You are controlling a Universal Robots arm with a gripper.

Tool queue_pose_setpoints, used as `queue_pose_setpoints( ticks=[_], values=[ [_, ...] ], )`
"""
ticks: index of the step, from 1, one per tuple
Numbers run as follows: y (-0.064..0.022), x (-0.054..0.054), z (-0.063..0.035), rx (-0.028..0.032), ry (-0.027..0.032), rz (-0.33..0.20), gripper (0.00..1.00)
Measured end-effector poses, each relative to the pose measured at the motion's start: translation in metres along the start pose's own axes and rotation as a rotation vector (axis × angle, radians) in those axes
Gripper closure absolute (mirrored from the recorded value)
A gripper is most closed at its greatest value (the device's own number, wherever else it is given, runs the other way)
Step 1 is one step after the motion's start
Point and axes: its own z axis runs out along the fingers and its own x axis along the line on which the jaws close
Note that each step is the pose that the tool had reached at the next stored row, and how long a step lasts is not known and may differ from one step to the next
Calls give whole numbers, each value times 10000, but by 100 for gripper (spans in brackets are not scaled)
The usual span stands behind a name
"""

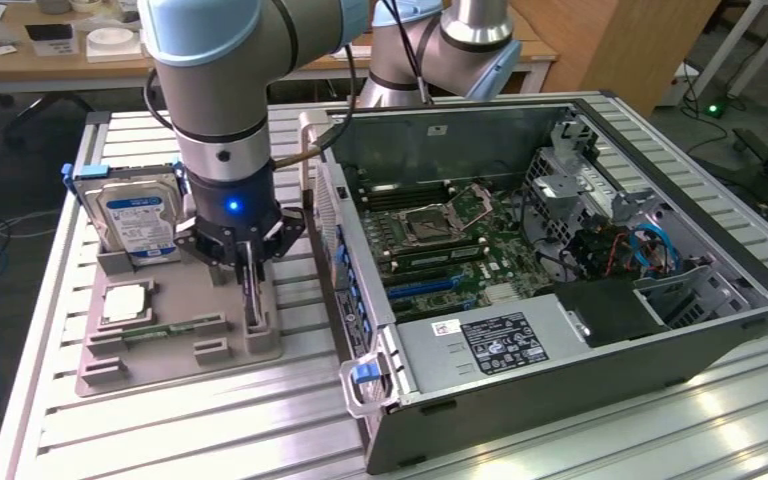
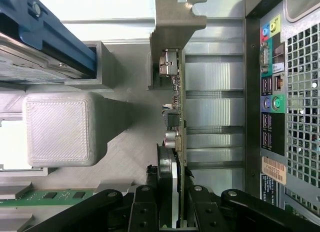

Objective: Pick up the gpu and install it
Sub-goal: 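Pick up the gpu and move the gpu toward the slot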

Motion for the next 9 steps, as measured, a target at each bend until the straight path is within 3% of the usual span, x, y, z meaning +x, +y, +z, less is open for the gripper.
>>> queue_pose_setpoints(
  ticks=[9],
  values=[
    [-4,0,-16,-8,2,0,72]
  ],
)
